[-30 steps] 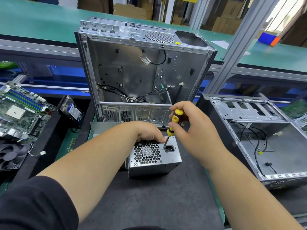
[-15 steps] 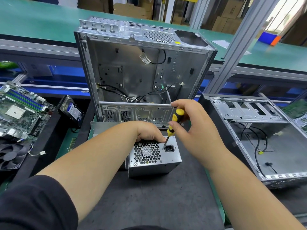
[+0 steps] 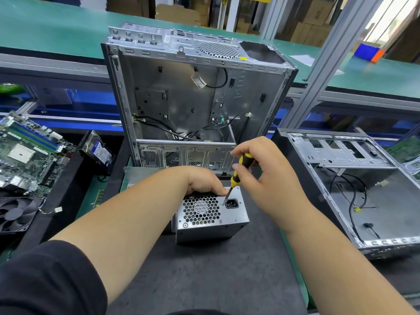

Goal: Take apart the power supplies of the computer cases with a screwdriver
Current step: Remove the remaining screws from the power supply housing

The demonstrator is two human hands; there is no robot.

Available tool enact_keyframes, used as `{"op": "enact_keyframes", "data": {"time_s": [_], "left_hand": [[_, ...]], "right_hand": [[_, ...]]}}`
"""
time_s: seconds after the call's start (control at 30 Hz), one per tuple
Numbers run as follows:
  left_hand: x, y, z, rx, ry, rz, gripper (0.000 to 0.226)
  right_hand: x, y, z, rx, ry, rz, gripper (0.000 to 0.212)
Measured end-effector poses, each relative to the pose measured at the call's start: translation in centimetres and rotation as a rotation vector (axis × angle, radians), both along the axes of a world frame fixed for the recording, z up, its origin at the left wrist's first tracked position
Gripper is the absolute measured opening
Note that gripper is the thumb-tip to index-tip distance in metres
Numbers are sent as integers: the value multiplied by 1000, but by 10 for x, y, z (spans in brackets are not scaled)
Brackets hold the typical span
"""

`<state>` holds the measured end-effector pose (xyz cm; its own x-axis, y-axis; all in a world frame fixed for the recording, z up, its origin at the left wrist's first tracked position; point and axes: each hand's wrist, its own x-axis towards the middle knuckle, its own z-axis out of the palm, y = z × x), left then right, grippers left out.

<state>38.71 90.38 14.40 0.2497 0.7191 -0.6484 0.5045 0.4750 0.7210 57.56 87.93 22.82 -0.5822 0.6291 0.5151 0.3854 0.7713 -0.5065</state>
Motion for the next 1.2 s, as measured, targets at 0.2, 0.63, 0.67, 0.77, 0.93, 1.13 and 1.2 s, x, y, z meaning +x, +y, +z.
{"op": "enact_keyframes", "data": {"time_s": [0.2,0.63,0.67,0.77,0.93,1.13,1.2], "left_hand": [[-1,0,-1,-4,-40,11,22],[-1,2,-1,21,26,-9,22],[-1,2,-1,19,28,-5,22],[-1,3,-2,13,18,1,20],[-1,1,-1,4,4,7,30],[-1,3,-3,2,-17,-21,22],[0,3,-3,2,-9,-19,20]], "right_hand": [[2,-6,1,-127,-25,12,43],[-2,-2,5,-40,-101,-9,27],[-2,-3,5,-38,-101,-18,29],[-1,-3,4,-68,-82,-32,34],[0,-5,3,-117,-38,-33,37],[-4,-6,-1,-76,-11,-71,24],[-6,-6,-3,-45,-16,-100,25]]}}
